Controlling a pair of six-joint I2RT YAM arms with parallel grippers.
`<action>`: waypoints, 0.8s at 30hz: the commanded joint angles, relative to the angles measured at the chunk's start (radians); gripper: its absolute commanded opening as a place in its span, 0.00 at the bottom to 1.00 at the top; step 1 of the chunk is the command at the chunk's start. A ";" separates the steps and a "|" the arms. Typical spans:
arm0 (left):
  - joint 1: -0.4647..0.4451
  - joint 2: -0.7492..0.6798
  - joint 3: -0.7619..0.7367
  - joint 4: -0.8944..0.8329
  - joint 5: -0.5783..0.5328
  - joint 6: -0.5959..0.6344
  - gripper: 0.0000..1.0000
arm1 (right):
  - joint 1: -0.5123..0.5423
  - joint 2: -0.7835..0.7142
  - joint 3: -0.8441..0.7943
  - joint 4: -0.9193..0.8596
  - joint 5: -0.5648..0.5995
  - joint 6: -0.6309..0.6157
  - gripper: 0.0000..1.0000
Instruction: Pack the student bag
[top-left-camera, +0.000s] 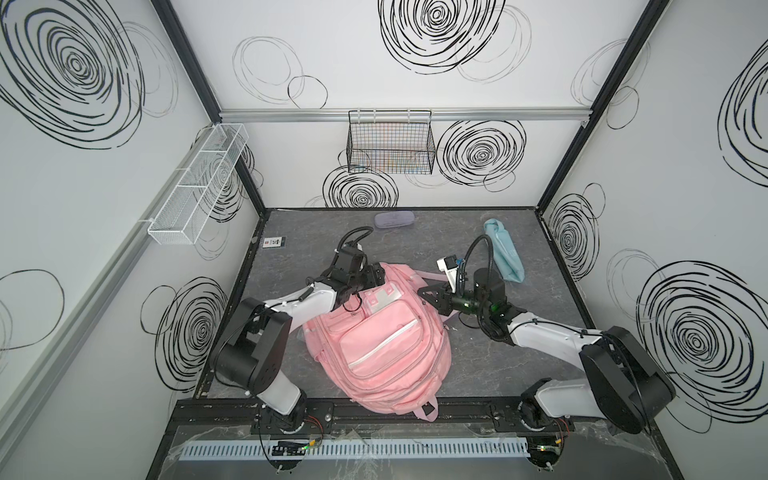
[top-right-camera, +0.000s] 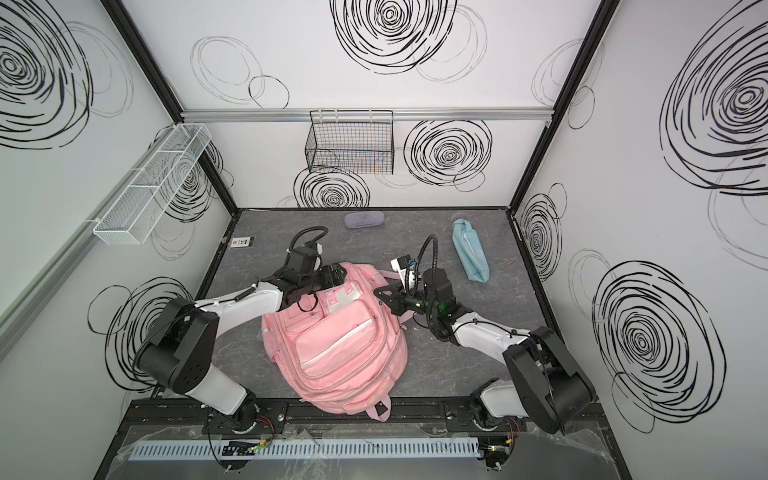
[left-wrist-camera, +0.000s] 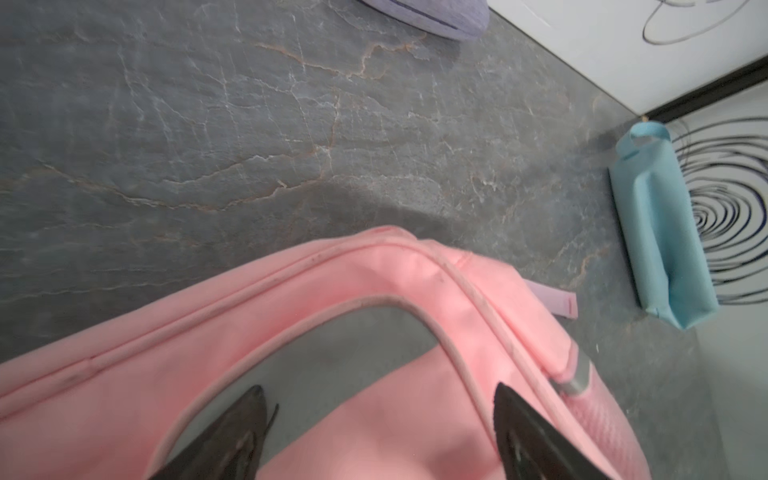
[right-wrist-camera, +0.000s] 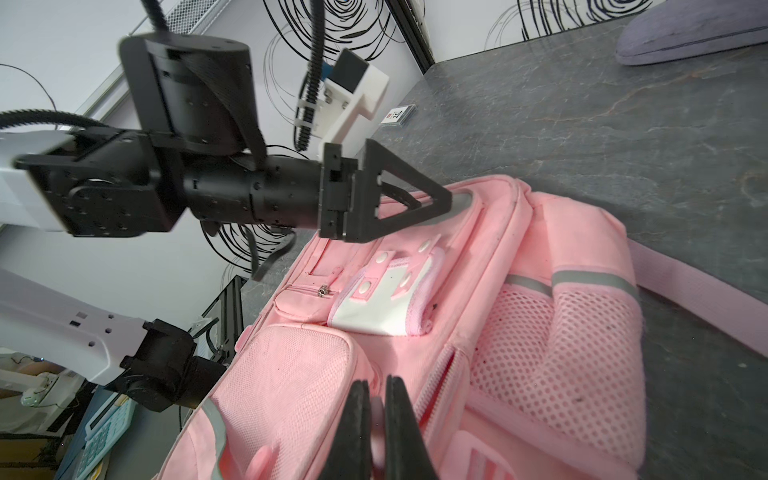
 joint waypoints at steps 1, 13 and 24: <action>-0.086 -0.133 0.123 -0.205 0.052 0.247 0.89 | -0.025 -0.014 0.088 0.044 0.022 0.003 0.00; -0.531 -0.132 0.078 -0.311 -0.200 0.240 0.88 | -0.063 0.050 0.167 0.014 0.003 0.046 0.00; -0.618 -0.001 0.171 -0.431 -0.481 0.179 0.76 | -0.082 0.065 0.157 0.041 -0.014 0.077 0.00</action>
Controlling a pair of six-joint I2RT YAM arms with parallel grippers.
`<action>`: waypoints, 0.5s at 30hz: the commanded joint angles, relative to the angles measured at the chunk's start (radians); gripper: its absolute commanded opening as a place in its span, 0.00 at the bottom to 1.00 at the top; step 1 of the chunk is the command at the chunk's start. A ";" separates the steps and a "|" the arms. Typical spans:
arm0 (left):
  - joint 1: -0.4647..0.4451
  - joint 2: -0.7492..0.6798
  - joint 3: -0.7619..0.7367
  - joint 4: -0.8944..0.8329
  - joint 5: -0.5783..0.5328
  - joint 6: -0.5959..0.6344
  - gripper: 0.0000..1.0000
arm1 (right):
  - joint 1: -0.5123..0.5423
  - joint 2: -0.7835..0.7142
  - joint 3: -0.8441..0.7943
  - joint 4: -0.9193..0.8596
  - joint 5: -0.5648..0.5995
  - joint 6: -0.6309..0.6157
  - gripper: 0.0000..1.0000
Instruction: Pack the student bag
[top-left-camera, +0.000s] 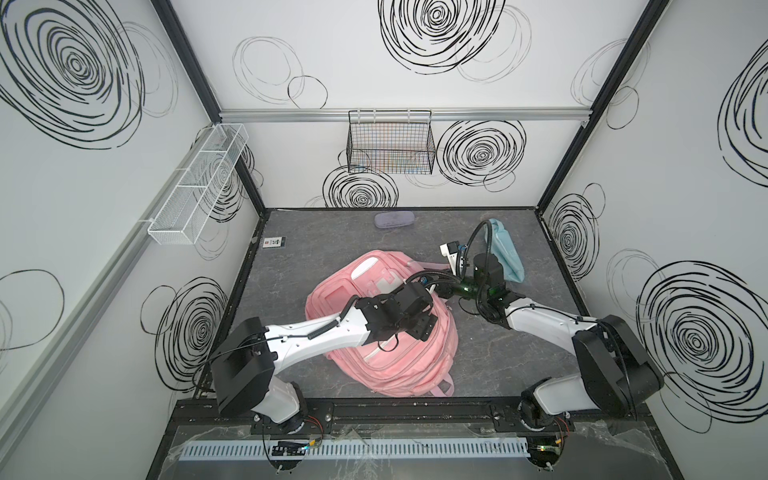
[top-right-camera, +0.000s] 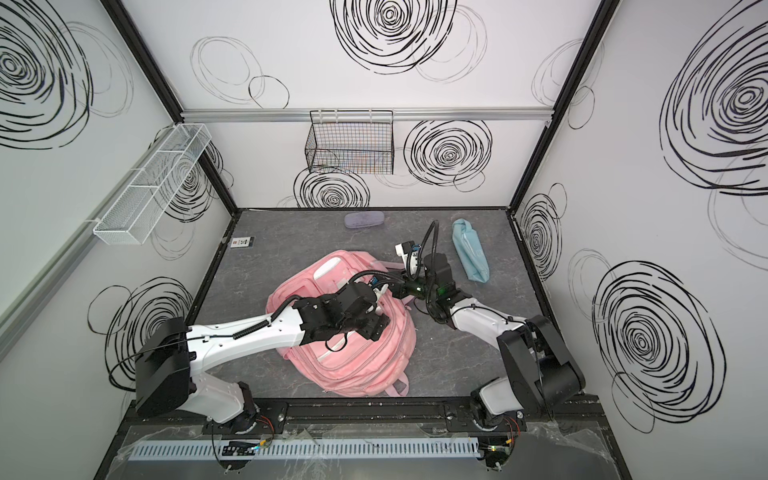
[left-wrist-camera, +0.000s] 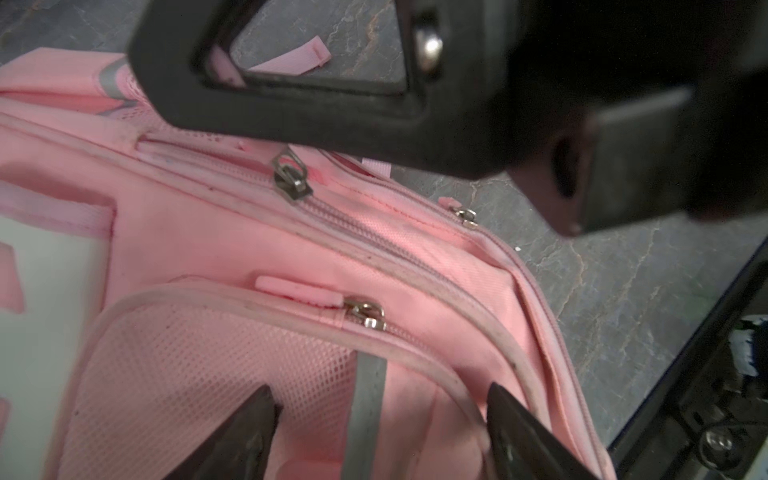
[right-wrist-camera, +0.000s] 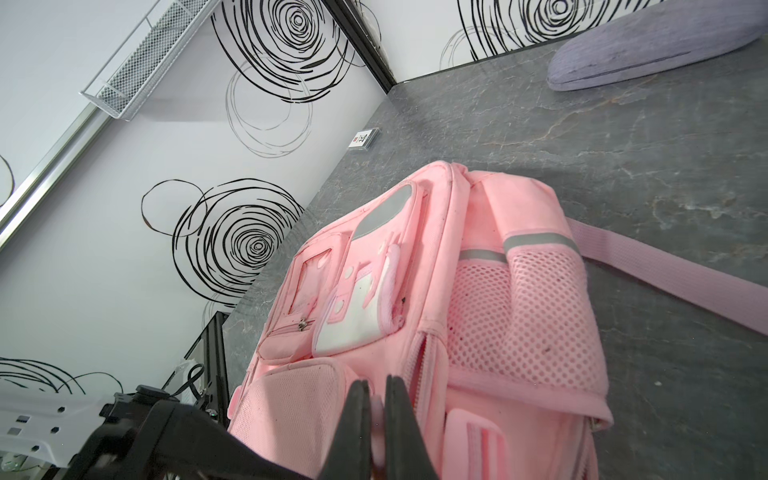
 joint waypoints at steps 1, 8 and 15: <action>-0.019 0.039 0.026 -0.126 -0.223 -0.036 0.66 | -0.016 -0.018 0.031 0.120 -0.021 0.031 0.00; -0.019 0.059 0.010 -0.134 -0.294 -0.118 0.02 | -0.034 -0.013 0.042 0.113 -0.030 0.039 0.00; 0.095 -0.053 -0.026 -0.011 -0.227 -0.172 0.00 | -0.040 -0.037 0.023 0.127 -0.036 0.040 0.00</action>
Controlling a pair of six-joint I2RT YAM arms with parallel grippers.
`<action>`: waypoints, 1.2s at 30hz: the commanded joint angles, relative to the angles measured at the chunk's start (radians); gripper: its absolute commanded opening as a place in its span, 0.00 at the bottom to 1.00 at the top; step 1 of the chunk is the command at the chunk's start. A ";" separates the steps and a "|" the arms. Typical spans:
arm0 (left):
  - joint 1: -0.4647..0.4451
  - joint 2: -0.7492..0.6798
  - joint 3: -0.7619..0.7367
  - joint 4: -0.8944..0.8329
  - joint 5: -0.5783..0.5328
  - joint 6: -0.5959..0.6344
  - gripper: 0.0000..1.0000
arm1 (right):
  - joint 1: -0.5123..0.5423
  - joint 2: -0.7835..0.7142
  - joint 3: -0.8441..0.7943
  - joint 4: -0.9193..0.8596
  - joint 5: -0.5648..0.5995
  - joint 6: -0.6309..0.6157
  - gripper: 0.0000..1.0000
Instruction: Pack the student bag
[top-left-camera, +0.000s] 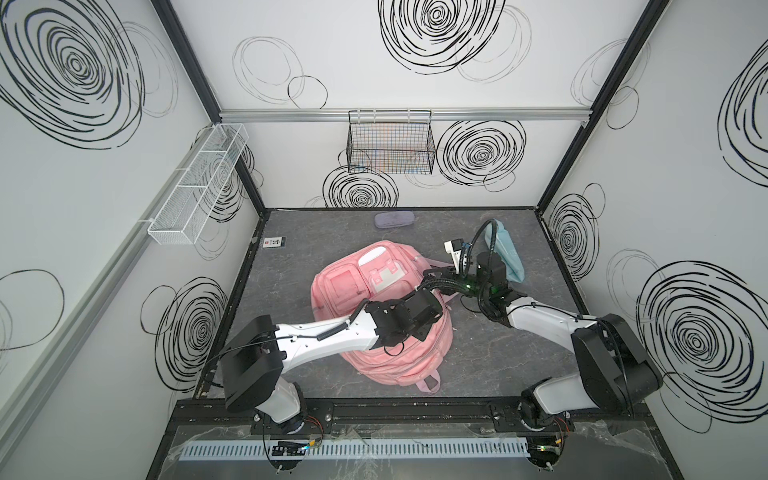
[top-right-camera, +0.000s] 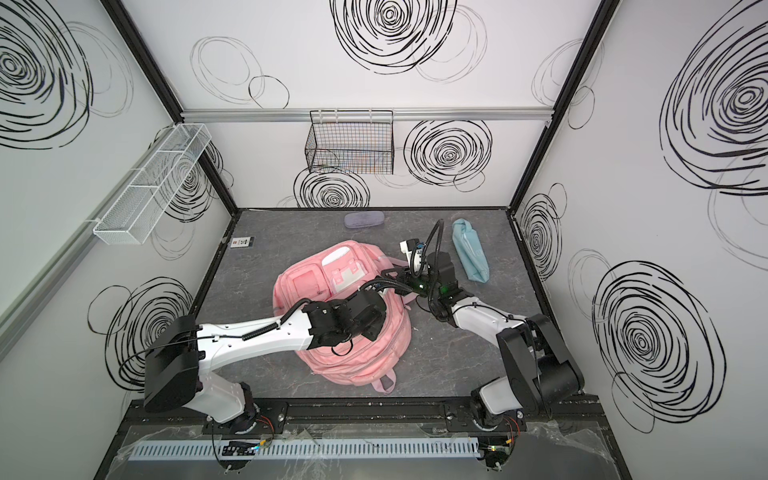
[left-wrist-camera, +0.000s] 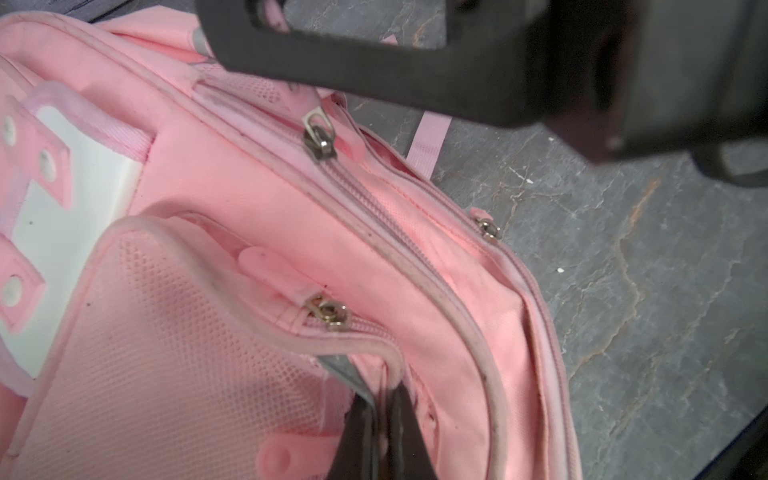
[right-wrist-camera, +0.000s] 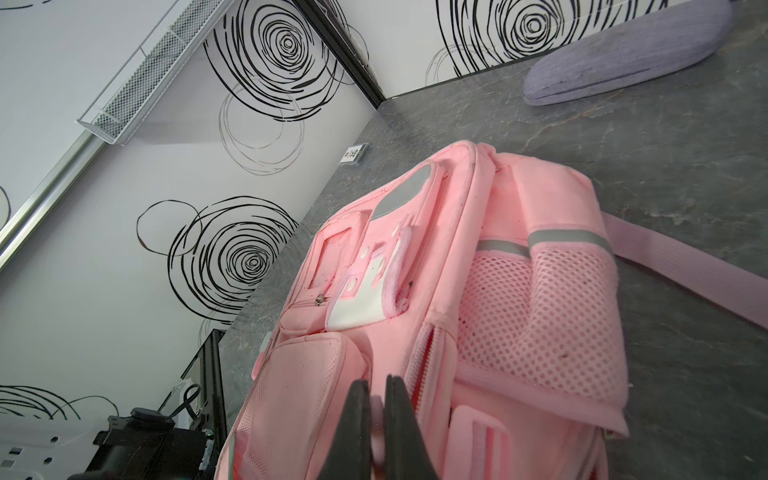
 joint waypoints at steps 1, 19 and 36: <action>0.140 -0.086 -0.047 0.016 -0.095 -0.095 0.00 | -0.011 -0.052 0.018 0.100 -0.044 0.016 0.00; 0.408 -0.164 -0.091 0.208 0.028 -0.227 0.00 | 0.022 -0.269 -0.155 0.232 -0.064 0.019 0.00; 0.420 -0.157 0.041 0.248 0.147 -0.342 0.00 | 0.557 -0.373 -0.242 0.073 0.289 -0.261 0.00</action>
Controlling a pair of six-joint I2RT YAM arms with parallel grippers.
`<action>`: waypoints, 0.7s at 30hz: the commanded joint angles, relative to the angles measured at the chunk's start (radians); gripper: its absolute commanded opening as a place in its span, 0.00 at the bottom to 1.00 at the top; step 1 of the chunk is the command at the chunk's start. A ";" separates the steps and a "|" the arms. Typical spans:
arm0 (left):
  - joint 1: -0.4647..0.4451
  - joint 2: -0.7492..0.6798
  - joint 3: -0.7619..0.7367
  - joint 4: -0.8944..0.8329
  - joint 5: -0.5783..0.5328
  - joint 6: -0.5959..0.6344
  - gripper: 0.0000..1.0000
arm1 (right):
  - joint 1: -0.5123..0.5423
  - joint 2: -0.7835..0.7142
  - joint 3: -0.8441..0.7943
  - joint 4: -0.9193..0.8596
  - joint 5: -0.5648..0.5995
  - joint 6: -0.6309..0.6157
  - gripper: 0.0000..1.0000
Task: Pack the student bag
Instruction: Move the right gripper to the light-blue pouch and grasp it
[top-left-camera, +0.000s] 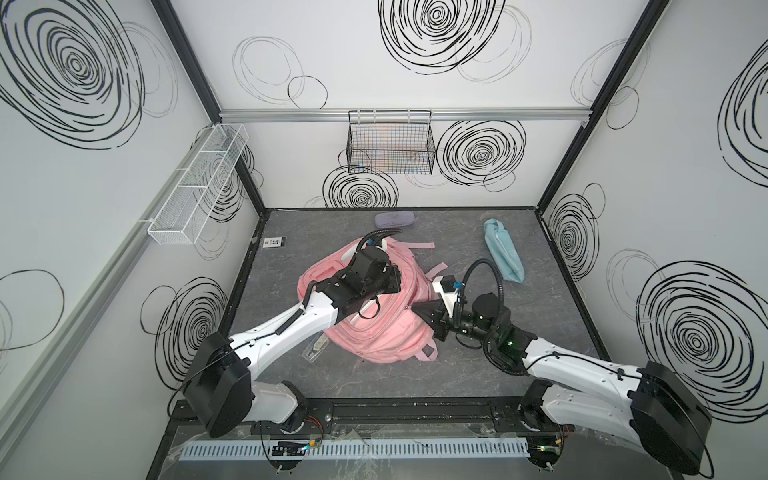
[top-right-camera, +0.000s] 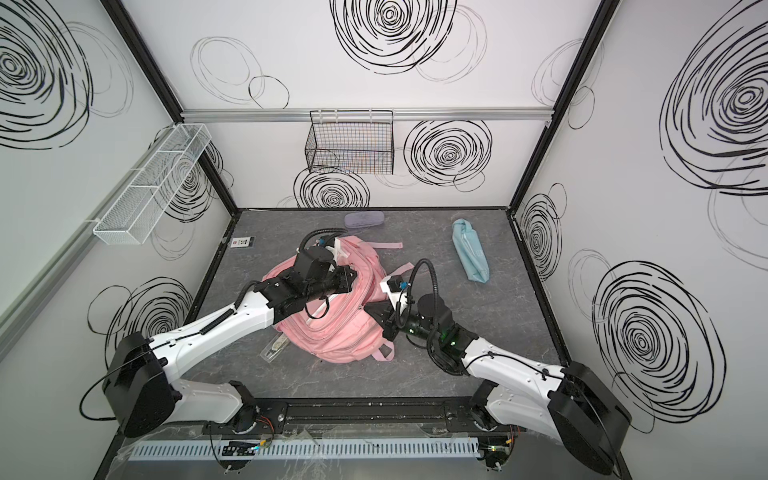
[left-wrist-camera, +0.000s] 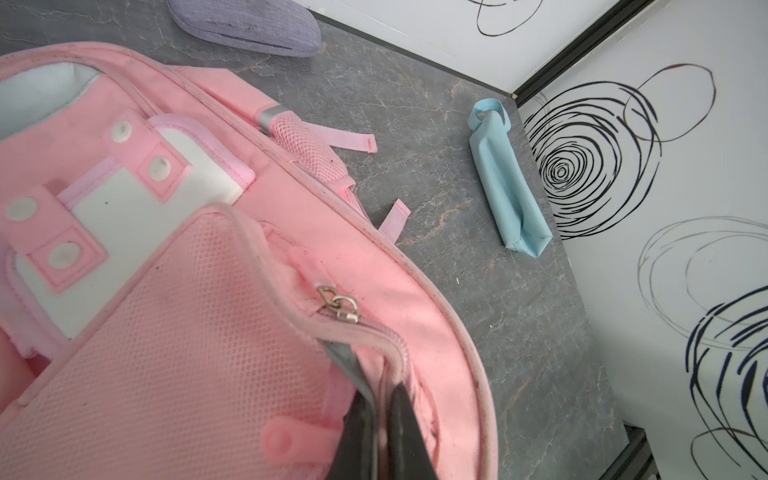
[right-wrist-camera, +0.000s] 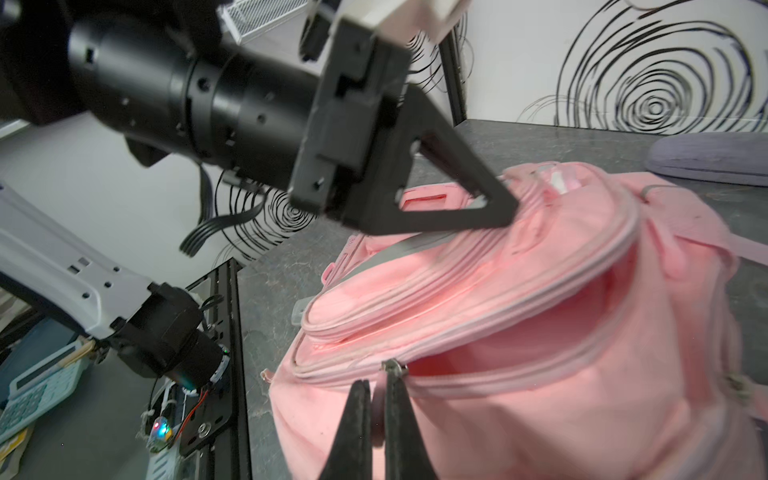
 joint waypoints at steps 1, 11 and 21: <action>0.051 -0.003 0.083 0.108 -0.126 -0.088 0.00 | 0.134 0.008 0.007 0.068 -0.001 -0.037 0.00; 0.026 0.087 0.262 0.127 -0.069 -0.049 0.00 | 0.332 0.229 0.084 0.206 0.210 -0.060 0.00; -0.014 0.174 0.417 0.100 -0.036 0.014 0.00 | 0.348 0.356 0.157 0.229 0.268 -0.113 0.00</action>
